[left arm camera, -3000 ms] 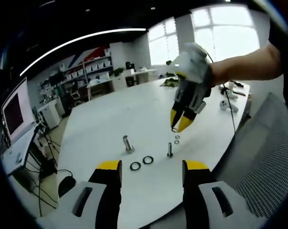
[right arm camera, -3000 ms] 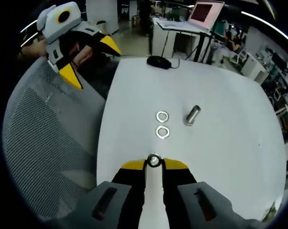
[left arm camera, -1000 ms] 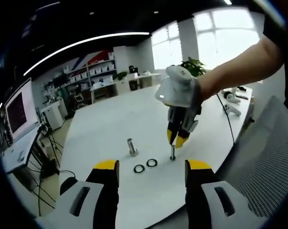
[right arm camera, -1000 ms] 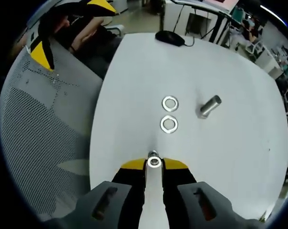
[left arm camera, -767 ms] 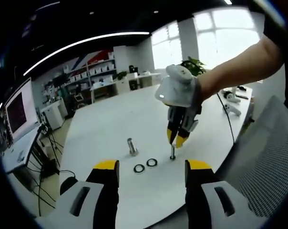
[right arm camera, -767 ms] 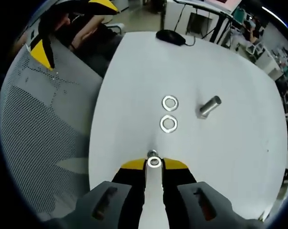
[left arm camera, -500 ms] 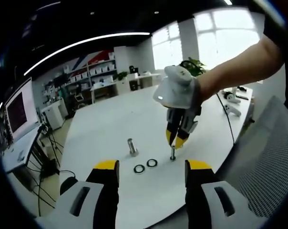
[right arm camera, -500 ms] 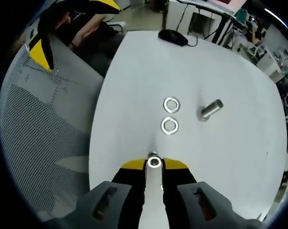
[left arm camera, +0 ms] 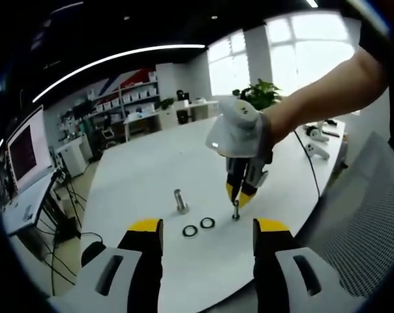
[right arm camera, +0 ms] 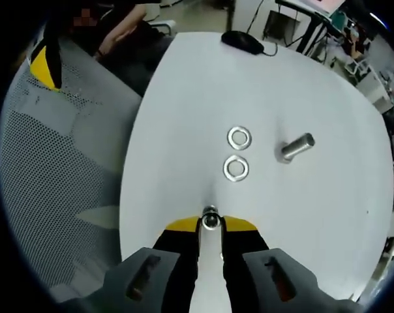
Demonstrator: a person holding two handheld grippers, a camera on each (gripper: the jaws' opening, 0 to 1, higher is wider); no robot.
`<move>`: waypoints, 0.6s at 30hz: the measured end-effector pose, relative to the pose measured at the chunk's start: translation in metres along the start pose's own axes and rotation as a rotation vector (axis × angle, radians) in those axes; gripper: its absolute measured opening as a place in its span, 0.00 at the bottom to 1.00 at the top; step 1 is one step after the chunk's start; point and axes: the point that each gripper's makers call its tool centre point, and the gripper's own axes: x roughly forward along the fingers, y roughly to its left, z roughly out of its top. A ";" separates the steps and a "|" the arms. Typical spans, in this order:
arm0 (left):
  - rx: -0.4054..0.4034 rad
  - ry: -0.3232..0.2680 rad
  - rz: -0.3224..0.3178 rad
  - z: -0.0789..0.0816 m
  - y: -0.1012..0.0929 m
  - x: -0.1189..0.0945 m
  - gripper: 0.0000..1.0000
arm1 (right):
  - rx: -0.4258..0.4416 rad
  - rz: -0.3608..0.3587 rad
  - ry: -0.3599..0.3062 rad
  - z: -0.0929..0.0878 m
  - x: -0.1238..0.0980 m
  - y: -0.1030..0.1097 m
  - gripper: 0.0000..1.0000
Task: Place the washer onto the threaded stud by aligning its center hole with the stud, sliding it down to the base, and recovering from edge contact or off-axis alignment until the washer reaches the visible bottom stop.
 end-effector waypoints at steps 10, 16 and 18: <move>-0.003 0.011 0.010 -0.002 0.002 -0.001 0.54 | -0.001 0.025 0.020 -0.004 0.020 0.005 0.14; -0.007 0.016 0.007 -0.003 0.003 0.000 0.53 | 0.001 0.037 0.026 -0.009 0.031 0.007 0.14; -0.008 0.018 0.007 -0.003 0.003 0.000 0.53 | 0.001 0.041 0.026 -0.010 0.032 0.007 0.14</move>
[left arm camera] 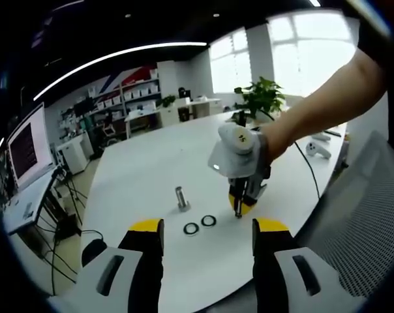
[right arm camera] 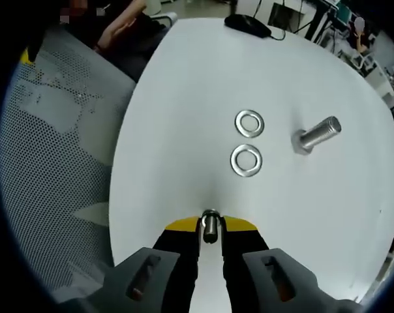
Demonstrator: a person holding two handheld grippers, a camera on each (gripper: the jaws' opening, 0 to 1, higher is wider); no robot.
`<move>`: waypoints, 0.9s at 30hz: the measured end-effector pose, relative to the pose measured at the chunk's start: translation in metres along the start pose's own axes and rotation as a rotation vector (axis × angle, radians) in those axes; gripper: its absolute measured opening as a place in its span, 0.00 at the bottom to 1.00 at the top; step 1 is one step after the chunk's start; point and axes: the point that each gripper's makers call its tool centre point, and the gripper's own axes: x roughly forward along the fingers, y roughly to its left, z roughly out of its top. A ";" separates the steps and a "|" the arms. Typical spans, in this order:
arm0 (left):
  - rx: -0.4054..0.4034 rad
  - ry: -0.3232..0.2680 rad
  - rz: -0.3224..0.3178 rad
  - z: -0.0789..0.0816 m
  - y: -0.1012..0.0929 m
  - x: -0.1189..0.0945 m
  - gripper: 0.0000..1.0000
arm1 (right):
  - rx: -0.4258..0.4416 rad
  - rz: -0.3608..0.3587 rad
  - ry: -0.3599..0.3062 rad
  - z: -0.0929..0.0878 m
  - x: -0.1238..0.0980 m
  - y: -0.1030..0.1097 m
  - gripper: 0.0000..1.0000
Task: Place the washer onto the threaded stud by aligning its center hole with the stud, sliding it down to the base, and recovering from edge contact or off-axis alignment until the washer reaches the visible bottom stop.
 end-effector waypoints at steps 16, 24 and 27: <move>-0.014 0.017 -0.017 -0.003 -0.001 0.002 0.51 | 0.055 0.015 -0.045 0.000 -0.001 -0.005 0.19; -0.022 0.011 -0.016 -0.001 0.000 0.003 0.49 | 0.123 -0.026 -0.134 -0.005 -0.032 -0.016 0.24; -0.024 0.016 -0.015 -0.002 0.000 0.003 0.49 | 0.142 -0.046 -0.175 -0.012 -0.043 -0.021 0.25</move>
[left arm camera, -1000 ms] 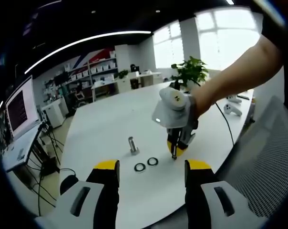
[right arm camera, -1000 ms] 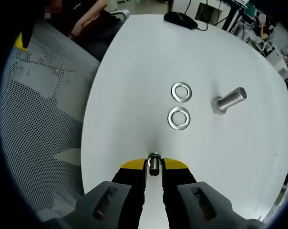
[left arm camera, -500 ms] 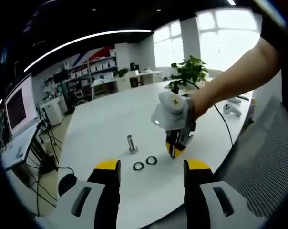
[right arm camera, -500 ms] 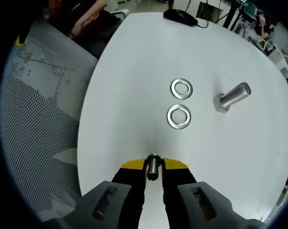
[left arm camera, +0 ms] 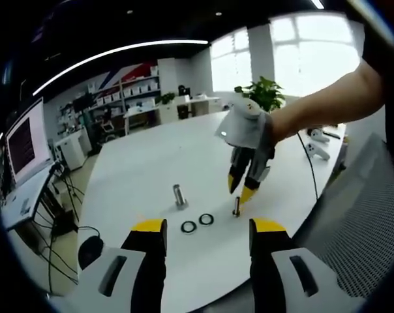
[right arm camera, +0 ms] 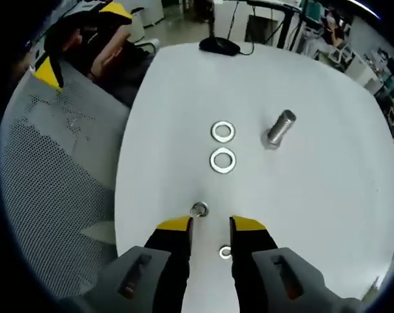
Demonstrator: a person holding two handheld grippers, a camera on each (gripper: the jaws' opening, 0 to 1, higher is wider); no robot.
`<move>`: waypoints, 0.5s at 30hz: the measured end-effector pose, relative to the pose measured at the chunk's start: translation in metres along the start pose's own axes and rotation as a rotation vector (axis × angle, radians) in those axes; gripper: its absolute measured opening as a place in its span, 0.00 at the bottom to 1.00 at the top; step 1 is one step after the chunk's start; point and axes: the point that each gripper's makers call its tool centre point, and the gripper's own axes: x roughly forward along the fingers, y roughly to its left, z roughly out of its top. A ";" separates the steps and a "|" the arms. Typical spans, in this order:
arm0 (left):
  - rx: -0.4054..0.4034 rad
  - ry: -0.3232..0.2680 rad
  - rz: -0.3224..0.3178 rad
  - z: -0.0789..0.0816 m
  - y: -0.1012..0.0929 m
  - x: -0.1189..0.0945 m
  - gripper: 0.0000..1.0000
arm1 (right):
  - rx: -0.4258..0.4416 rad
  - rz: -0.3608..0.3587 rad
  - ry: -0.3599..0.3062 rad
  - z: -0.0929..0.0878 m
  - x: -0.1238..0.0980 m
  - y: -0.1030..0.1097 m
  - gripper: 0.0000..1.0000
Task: Place the washer onto the threaded stud by aligning its center hole with the stud, sliding it down to the base, and recovering from edge contact or off-axis alignment until the washer reaches the visible bottom stop.
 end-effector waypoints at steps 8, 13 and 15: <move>-0.002 0.009 -0.011 -0.001 0.000 0.001 0.49 | 0.093 -0.048 -0.049 -0.030 -0.022 -0.021 0.26; 0.003 0.000 -0.018 0.001 -0.001 0.001 0.49 | 0.119 -0.074 -0.054 -0.047 -0.021 -0.027 0.26; 0.000 0.003 -0.019 0.000 -0.001 0.000 0.49 | 0.121 -0.079 -0.052 -0.055 -0.016 -0.029 0.27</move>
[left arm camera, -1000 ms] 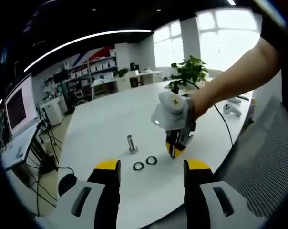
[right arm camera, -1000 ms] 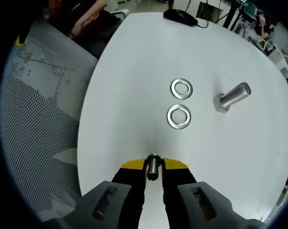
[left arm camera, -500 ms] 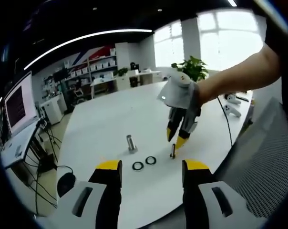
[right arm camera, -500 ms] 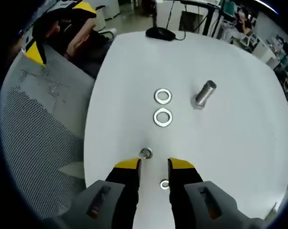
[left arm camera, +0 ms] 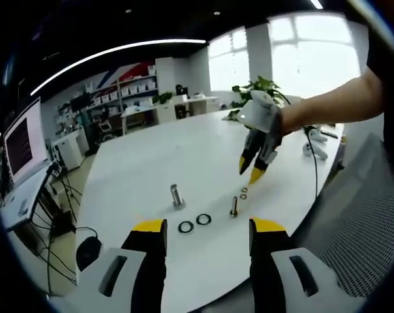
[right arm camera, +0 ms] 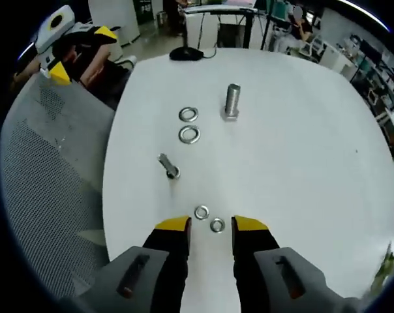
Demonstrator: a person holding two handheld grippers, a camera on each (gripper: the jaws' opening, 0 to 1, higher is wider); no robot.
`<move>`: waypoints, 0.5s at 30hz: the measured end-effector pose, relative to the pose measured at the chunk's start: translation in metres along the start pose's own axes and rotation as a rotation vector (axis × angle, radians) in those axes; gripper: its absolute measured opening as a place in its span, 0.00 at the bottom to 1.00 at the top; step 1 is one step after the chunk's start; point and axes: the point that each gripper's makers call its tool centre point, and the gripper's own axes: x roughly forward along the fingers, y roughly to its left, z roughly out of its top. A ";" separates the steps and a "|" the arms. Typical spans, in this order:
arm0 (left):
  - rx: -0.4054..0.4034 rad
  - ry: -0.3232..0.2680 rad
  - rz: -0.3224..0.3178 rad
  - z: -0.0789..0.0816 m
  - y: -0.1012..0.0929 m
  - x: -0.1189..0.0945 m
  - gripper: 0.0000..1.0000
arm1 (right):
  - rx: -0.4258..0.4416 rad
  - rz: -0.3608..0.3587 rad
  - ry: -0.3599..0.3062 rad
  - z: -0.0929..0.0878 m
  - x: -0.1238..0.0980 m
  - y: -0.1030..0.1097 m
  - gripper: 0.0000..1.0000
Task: Place the washer onto the threaded stud by aligning its center hole with the stud, sliding it down to the base, and recovering from edge contact or off-axis alignment until the washer reaches the visible bottom stop.
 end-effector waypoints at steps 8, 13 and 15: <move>-0.005 -0.002 0.001 -0.001 0.001 -0.001 0.49 | 0.027 -0.003 0.030 -0.021 0.017 0.001 0.27; -0.006 -0.004 -0.006 -0.001 0.000 -0.001 0.48 | 0.033 -0.020 0.045 -0.023 0.022 -0.005 0.27; -0.005 -0.004 -0.008 -0.001 -0.001 -0.001 0.48 | 0.042 -0.022 0.047 -0.023 0.024 -0.006 0.26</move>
